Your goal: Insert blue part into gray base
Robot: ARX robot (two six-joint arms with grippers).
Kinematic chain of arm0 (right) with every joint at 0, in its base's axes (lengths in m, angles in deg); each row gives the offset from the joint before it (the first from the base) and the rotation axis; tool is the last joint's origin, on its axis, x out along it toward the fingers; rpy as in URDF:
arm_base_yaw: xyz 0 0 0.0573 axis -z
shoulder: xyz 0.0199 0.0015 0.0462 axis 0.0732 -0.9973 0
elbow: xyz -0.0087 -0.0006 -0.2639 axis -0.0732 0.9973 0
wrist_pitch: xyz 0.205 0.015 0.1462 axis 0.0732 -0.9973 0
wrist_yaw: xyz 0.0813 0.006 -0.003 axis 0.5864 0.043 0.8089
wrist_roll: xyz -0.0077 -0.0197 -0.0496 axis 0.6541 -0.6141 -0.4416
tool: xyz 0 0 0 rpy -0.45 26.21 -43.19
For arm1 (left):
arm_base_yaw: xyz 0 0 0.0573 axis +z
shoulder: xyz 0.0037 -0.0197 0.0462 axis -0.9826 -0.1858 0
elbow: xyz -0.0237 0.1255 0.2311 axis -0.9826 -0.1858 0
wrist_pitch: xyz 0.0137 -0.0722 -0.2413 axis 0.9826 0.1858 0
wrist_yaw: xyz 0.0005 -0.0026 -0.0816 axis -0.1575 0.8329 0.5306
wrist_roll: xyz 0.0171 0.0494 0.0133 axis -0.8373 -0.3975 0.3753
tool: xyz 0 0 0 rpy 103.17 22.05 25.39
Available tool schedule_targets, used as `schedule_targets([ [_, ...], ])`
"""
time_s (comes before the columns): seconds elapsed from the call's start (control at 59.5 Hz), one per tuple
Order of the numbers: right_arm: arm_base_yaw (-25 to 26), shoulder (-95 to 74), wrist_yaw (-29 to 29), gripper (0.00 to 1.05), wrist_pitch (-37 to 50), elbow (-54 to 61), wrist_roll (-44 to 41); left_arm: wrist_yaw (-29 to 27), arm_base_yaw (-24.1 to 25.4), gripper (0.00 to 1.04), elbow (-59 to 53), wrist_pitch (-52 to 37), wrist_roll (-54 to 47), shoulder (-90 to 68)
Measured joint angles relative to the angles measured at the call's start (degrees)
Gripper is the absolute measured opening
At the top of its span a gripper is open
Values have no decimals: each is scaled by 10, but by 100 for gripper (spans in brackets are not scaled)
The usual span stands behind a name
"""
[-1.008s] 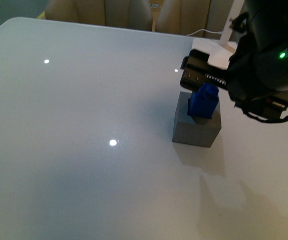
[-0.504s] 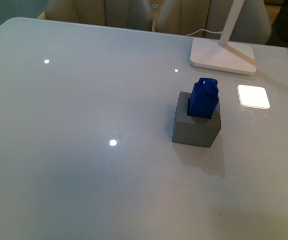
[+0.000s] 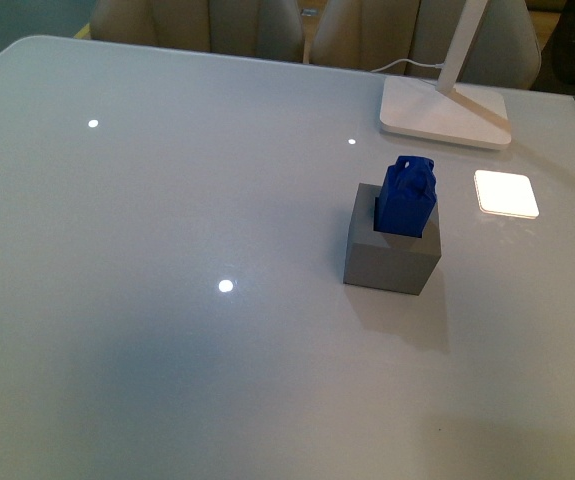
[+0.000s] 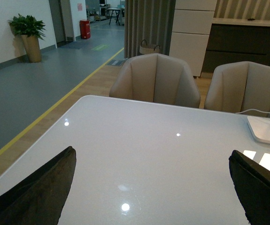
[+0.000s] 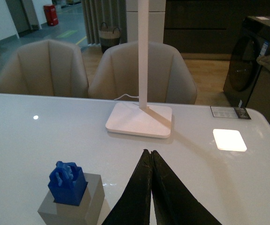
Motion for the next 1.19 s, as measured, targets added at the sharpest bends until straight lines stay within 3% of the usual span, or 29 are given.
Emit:
schedule_targets([
  [0.067,30,12,42,2,2,17,0,0,0,97,0,0,0,0],
  [0.168,47,51,44,2,-32,30,0,0,0,97,0,0,0,0],
  [0.655,49,255,47,2,-213,33,0,0,0,97,0,0,0,0],
  [1.193,49,390,47,2,-344,33,0,0,0,97,0,0,0,0],
])
